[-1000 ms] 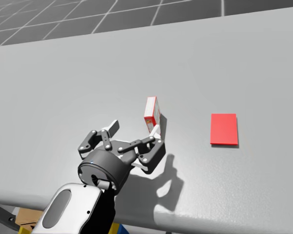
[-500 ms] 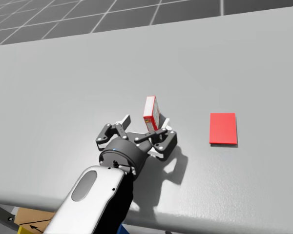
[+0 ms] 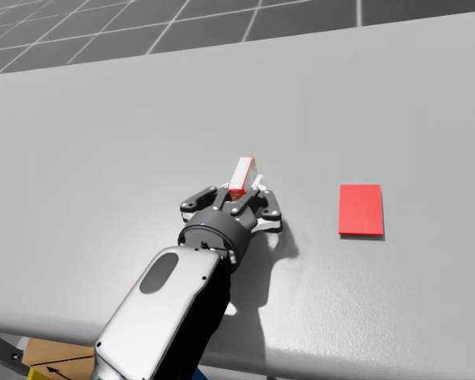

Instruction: Look at the card. If it is red, pick the object on the left. If it is green, pick the object on the right.

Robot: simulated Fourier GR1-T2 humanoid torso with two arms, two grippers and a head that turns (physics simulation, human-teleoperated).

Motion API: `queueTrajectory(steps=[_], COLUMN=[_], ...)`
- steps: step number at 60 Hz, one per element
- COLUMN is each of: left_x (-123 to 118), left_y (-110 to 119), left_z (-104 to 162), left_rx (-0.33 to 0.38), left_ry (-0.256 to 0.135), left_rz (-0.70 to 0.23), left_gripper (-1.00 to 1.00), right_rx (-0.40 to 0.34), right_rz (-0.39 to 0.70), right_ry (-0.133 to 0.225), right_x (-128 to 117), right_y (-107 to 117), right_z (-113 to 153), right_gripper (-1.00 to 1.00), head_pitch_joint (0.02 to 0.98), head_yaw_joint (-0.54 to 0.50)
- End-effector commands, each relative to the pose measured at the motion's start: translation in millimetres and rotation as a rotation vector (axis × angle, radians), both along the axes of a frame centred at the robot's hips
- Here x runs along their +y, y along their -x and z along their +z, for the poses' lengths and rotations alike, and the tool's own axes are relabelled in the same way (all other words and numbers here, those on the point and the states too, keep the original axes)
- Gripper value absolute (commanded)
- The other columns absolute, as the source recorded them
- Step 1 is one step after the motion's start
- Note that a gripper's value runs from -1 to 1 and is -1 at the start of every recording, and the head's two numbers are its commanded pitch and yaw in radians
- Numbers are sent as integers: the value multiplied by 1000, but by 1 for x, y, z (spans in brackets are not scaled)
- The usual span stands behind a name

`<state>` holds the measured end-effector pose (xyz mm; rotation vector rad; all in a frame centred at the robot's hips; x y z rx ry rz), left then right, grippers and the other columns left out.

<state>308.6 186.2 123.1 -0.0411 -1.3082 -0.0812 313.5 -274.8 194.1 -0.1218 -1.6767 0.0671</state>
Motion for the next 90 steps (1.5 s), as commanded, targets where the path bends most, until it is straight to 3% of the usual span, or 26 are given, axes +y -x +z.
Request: queueTrajectory(steps=[1, 14, 36, 53, 67, 90], left_x=[0, -1, -3, -3, 3, 13], left_y=[-2, 1, 5, 6, 13, 18], left_z=[-7, -11, -14, -8, 28, 141], left_rx=[8, 21, 22, 7, -46, -273], left_ry=[-9, -23, -31, -34, 6, -25], left_rz=[-1, -12, -22, -21, -37, -48], left_gripper=[904, 969, 979, 975, 990, 988], right_rx=[-1, -4, -6, -11, -13, -15], right_rz=[0, -1, -4, -5, -6, -7], right_ry=[-1, 0, 1, 2, 1, 1], right_x=[0, -1, -1, -2, -3, -3], right_y=[0, 0, 2, 3, 2, 2], right_z=[0, 1, 1, 1, 1, 1], right_gripper=[-1000, -1000, -1000, -1000, -1000, -1000], head_pitch_joint=[815, 775, 481, 444, 445, 425], head_yaw_joint=[314, 320, 348, 347, 348, 346])
